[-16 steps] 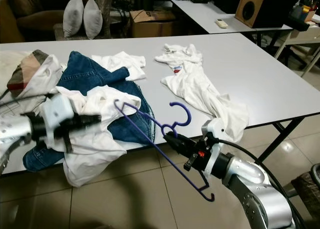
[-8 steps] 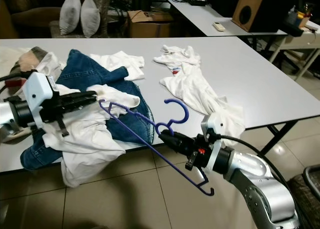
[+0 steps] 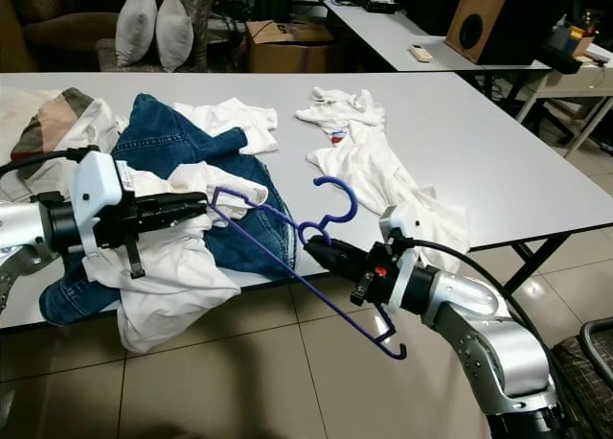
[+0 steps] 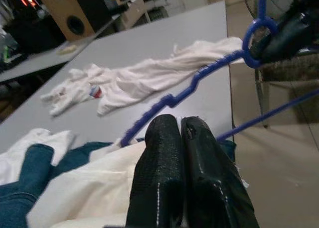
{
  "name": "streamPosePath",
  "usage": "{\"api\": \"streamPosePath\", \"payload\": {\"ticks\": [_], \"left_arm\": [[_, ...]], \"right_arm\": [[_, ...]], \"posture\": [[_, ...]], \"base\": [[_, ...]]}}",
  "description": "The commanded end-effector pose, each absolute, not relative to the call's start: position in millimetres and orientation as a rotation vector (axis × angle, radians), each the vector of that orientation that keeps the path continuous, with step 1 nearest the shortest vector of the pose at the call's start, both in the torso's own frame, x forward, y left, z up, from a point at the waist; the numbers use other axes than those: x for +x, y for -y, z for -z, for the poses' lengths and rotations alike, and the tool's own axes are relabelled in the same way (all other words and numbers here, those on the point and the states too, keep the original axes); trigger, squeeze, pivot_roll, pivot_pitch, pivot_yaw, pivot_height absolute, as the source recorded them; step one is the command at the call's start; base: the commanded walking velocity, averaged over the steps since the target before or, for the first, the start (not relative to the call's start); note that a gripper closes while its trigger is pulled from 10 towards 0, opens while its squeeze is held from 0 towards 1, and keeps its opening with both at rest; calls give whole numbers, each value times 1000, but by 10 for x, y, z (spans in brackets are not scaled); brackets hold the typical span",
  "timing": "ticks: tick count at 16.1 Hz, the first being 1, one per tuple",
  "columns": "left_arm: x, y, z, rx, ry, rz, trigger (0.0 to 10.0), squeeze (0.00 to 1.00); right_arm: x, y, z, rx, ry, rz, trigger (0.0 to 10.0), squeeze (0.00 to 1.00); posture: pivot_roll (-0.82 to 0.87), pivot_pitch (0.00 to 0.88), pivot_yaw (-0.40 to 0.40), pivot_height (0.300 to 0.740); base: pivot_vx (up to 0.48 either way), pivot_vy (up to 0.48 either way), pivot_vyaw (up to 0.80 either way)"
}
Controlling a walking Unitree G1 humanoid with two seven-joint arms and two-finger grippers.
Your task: Hang hanger
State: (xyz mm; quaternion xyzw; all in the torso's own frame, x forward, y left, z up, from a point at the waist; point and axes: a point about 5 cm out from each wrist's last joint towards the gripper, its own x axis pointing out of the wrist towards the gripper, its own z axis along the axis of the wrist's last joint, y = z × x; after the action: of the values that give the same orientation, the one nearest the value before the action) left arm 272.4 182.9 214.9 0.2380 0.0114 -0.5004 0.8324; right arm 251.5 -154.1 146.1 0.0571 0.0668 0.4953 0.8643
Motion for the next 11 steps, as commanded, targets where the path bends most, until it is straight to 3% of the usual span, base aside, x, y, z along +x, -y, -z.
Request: {"api": "streamPosePath", "payload": {"ticks": [1,8,11], "left_arm": [[2699,-1728,-2127,541,-40,1116,0,0],[2822,-1654,-2207,630,42,1052,0,0],[2784,-1687,-2203,618,26,1070,0,0]], "right_arm": [[2558,1532,-1539,115,-120,-1051,10000,0],[2487,1497,-1403,39,-246,-1152,10000,0],[2498,1490,-1439,64,-204,-1128,10000,0]], "posture": [[-15,0,-91,740],[-25,0,-92,740],[-24,0,-88,740]], "base": [[0,0,0],[0,0,0],[0,0,0]]}}
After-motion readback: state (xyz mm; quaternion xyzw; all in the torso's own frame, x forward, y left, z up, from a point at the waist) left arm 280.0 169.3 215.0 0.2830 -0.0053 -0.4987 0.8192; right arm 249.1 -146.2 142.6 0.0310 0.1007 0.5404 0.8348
